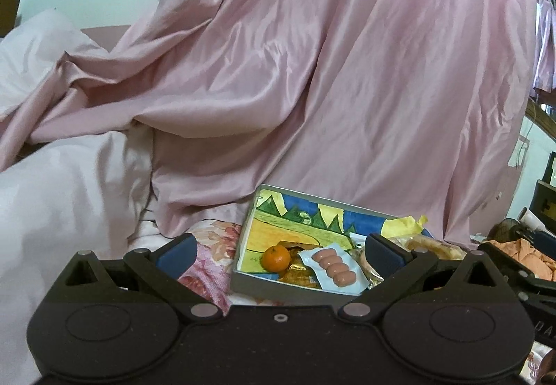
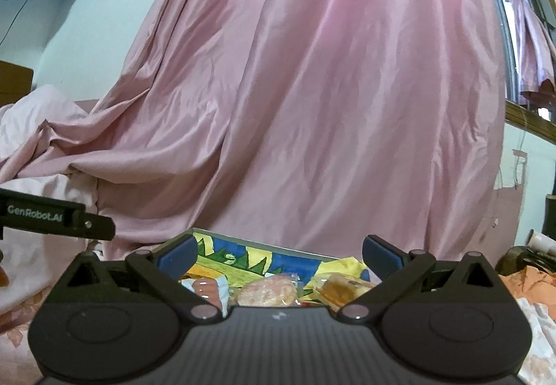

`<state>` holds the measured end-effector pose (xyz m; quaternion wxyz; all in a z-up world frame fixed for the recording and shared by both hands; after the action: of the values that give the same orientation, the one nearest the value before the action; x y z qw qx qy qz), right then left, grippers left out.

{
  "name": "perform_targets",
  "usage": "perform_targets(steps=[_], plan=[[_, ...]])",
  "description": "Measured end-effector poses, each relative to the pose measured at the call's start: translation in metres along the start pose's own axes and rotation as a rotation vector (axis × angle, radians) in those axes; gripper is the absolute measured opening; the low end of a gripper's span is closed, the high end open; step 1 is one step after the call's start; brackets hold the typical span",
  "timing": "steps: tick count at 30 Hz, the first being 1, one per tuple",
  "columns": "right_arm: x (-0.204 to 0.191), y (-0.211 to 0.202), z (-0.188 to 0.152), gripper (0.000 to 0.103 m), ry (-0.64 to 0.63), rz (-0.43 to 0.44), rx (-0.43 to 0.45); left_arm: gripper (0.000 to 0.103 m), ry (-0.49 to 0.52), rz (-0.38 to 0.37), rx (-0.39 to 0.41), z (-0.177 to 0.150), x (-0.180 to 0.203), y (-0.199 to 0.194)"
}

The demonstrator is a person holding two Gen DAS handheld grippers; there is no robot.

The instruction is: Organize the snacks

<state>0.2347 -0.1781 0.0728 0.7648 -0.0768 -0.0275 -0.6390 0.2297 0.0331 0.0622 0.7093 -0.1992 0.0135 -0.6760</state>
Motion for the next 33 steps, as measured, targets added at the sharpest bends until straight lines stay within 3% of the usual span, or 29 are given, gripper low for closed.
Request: perform_targets(steps=[16, 33], plan=[[0.007, -0.056, -0.011, 0.103, 0.051, -0.016, -0.032, 0.102, 0.057, 0.005, 0.003, -0.022, -0.004, -0.051], [0.008, -0.098, -0.028, 0.103, 0.068, -0.012, -0.076, 0.102, 0.09, 0.003, -0.061, -0.057, -0.007, -0.086]])
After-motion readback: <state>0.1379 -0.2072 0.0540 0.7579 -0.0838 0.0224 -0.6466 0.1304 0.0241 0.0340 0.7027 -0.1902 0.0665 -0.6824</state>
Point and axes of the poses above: each gripper's, at about its wrist camera, not at the fingertips, and y roughly the way its jaws point, x to its right, z to its top, the point moved 6 cm from there along y, roughly the way its jaws point, and after that the axes turned 3 degrees about -y, right-handed, at the moved point
